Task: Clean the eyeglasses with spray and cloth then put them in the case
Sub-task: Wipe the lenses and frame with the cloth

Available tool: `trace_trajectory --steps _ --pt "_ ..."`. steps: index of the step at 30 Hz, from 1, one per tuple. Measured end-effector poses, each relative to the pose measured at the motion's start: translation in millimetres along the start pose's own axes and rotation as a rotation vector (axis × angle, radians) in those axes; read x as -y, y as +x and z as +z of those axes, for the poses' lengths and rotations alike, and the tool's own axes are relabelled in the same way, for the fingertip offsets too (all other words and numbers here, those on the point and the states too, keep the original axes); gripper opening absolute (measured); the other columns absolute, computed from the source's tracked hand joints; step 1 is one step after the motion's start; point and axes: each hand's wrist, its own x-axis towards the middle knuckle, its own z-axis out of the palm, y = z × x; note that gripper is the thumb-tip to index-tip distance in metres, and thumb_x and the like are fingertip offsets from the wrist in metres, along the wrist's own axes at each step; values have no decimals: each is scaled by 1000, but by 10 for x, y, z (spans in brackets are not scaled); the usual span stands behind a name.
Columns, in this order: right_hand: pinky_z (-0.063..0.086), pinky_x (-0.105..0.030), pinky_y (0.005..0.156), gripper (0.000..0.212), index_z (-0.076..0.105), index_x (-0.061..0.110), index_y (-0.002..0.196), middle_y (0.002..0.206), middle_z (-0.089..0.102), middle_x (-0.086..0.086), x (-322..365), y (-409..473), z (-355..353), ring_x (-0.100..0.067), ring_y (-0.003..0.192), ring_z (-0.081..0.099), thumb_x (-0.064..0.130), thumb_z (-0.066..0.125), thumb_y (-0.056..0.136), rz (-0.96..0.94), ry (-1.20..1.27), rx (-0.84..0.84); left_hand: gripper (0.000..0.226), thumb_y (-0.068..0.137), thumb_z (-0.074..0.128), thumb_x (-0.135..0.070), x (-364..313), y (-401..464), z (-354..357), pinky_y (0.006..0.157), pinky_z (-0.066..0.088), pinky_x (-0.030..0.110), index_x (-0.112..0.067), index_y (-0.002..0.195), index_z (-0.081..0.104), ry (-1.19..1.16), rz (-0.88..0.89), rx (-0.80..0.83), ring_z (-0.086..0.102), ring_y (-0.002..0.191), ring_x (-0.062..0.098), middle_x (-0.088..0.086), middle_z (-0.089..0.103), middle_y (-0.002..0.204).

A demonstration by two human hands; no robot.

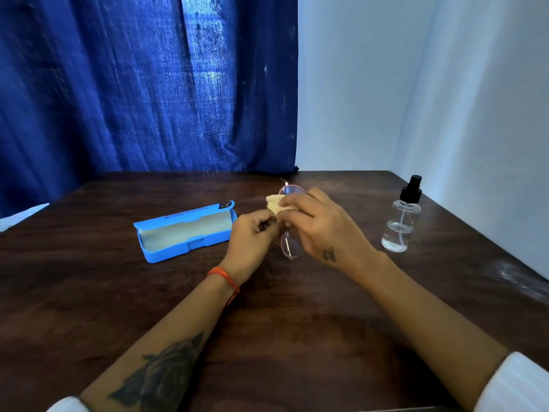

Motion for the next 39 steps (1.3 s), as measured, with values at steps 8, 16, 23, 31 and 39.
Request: trace_trajectory --steps 8,16,23,31,39 --pt "45 -9 82 19 71 10 97 99 72 -5 -211 -248 42 -10 94 62 4 69 79 481 362 -323 12 81 63 -3 10 45 -16 61 45 9 -11 73 67 -216 -23 -35 57 64 -5 -4 64 73" --pt "42 -22 74 12 68 17 93 91 69 2 -55 -218 182 -13 84 58 13 64 82 458 307 -103 11 80 64 -6 61 28 14 59 49 13 -13 76 70 -257 -29 0 59 63 0 -9 69 69" --pt "49 -21 63 6 68 15 86 82 68 -1 -72 -215 95 -9 68 60 10 65 83 938 758 -12 16 81 65 -9 51 33 6 62 48 12 -16 68 69 -300 -51 -67 54 57 1 -13 68 64" --pt "55 -21 47 9 61 -1 82 82 65 -15 -38 -151 41 -18 70 63 -2 55 87 1572 1599 -94 10 81 64 -9 42 57 -8 64 52 13 -14 78 71 -510 -153 -170 64 68 5 -4 71 76" --pt "56 -22 49 25 58 -8 90 76 67 -19 179 -52 110 -20 55 68 -3 35 94 1566 2180 -175 8 82 61 -2 32 35 132 72 55 19 -6 84 68 -583 -145 -231 65 73 7 0 69 76"
